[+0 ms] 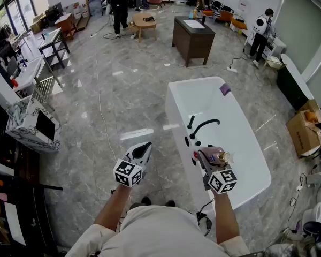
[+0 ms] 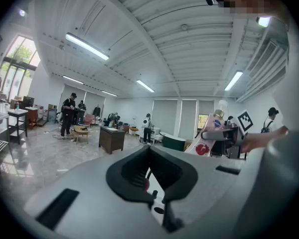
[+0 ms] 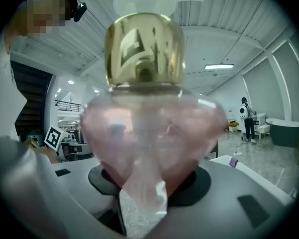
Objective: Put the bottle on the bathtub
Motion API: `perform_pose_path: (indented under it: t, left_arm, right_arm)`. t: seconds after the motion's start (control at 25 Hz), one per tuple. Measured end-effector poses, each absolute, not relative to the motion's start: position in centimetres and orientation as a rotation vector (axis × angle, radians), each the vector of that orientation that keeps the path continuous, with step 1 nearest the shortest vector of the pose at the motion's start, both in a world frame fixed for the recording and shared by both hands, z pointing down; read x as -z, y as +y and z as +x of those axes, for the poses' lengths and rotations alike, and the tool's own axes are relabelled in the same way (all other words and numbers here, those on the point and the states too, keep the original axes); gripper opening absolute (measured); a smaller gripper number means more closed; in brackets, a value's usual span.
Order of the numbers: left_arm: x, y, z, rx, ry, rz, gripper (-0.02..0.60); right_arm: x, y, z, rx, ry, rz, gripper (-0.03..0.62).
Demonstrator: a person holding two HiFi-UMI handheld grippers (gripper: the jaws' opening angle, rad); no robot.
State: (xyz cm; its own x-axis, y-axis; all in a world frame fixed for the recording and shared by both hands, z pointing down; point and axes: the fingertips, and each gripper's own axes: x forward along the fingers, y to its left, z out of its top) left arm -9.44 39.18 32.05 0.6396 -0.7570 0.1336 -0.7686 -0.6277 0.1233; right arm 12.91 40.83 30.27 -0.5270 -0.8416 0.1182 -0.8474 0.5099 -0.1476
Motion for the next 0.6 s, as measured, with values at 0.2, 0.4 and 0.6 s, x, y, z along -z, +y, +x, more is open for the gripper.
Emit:
perform_pose_path:
  t: [0.2,0.4,0.6]
  left_arm:
    - [-32.37,38.83,-9.70,-0.105,-1.264,2.682,0.008]
    - [-32.44,38.73,-9.57,-0.103,-1.264,2.681,0.008]
    - [-32.35,38.26,-9.95,-0.115,-1.260,2.680,0.008]
  right_arm:
    - [-30.51,40.57,12.51,-0.294,-2.700,1.504,0.238]
    - [-30.57,40.65,12.52,-0.306,-2.709,1.495,0.238]
    - [-30.51,40.04,12.20,-0.312,-2.696,1.504,0.241]
